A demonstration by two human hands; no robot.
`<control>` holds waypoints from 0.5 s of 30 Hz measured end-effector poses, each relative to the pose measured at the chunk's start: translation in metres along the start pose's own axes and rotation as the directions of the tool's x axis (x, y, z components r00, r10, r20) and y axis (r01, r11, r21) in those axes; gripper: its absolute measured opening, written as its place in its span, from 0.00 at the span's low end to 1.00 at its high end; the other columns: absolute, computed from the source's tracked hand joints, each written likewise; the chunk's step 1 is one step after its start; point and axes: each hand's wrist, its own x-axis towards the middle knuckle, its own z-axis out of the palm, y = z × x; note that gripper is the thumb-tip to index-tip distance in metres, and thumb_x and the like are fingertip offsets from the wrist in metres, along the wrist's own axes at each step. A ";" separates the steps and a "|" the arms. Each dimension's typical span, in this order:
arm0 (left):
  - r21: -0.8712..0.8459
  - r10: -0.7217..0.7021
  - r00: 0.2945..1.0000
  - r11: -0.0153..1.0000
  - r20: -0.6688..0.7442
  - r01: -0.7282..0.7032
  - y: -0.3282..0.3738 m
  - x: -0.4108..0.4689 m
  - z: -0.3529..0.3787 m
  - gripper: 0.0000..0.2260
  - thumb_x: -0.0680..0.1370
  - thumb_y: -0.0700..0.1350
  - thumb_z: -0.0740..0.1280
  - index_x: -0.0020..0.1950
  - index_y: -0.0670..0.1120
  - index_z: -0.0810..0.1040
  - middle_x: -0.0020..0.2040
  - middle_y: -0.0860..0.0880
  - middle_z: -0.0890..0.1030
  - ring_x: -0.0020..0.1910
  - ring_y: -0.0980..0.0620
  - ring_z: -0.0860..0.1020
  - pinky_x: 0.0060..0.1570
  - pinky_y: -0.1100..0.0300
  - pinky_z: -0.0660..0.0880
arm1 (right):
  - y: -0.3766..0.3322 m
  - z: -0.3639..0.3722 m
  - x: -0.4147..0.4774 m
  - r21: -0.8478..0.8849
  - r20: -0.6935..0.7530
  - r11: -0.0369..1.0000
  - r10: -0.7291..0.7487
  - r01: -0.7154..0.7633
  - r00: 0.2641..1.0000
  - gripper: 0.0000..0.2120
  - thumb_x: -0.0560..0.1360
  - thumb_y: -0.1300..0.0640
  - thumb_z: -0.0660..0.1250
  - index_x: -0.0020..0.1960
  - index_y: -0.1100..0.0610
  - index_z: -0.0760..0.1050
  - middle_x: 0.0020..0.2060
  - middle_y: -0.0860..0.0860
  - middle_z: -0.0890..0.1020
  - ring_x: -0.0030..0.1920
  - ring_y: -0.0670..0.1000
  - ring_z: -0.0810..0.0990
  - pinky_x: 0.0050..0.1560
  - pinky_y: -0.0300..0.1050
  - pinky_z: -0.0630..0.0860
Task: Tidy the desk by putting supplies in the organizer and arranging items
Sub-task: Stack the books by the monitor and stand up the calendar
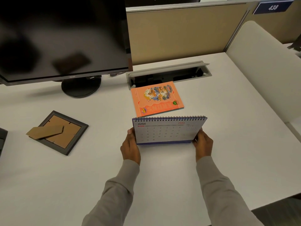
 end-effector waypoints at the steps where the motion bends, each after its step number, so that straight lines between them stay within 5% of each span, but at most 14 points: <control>1: 0.007 -0.001 1.000 1.000 0.005 0.001 0.001 0.000 0.002 0.17 0.84 0.60 0.46 0.53 0.72 0.74 0.52 0.61 0.80 0.55 0.54 0.78 0.52 0.72 0.68 | 0.001 0.000 -0.002 -0.006 -0.011 1.000 0.006 -0.006 1.000 0.17 0.81 0.51 0.63 0.37 0.50 0.82 0.39 0.49 0.83 0.42 0.50 0.77 0.48 0.45 0.76; 4: 0.048 -0.001 1.000 0.999 0.018 0.000 0.001 0.000 0.005 0.18 0.84 0.60 0.43 0.54 0.71 0.72 0.56 0.54 0.80 0.56 0.49 0.76 0.57 0.67 0.67 | 0.007 -0.002 0.001 -0.025 -0.032 1.000 0.012 -0.013 0.999 0.16 0.80 0.50 0.64 0.38 0.53 0.83 0.42 0.50 0.85 0.45 0.49 0.80 0.53 0.45 0.78; 8: 0.030 -0.047 0.999 0.998 -0.002 0.047 -0.007 0.006 0.004 0.20 0.80 0.66 0.42 0.54 0.71 0.73 0.55 0.54 0.80 0.58 0.47 0.77 0.62 0.62 0.67 | 0.014 -0.004 0.007 -0.111 -0.050 0.994 -0.003 -0.002 0.999 0.12 0.73 0.51 0.63 0.34 0.57 0.75 0.35 0.49 0.79 0.41 0.50 0.72 0.48 0.48 0.72; 11: 0.035 -0.064 0.998 0.997 -0.010 0.064 -0.005 0.008 0.003 0.24 0.82 0.64 0.41 0.60 0.63 0.76 0.56 0.52 0.81 0.57 0.47 0.78 0.61 0.62 0.68 | 0.013 -0.008 0.008 -0.161 -0.072 0.986 -0.044 0.032 0.996 0.09 0.71 0.57 0.63 0.39 0.54 0.81 0.36 0.47 0.83 0.40 0.50 0.76 0.48 0.47 0.75; 15: 0.130 -0.044 0.999 0.990 -0.007 0.045 0.001 0.004 0.001 0.31 0.82 0.62 0.42 0.63 0.51 0.80 0.56 0.47 0.82 0.52 0.45 0.76 0.56 0.60 0.68 | 0.005 -0.004 0.009 0.007 -0.095 1.000 0.010 -0.009 0.995 0.11 0.75 0.67 0.62 0.45 0.58 0.83 0.45 0.56 0.85 0.44 0.53 0.81 0.51 0.48 0.80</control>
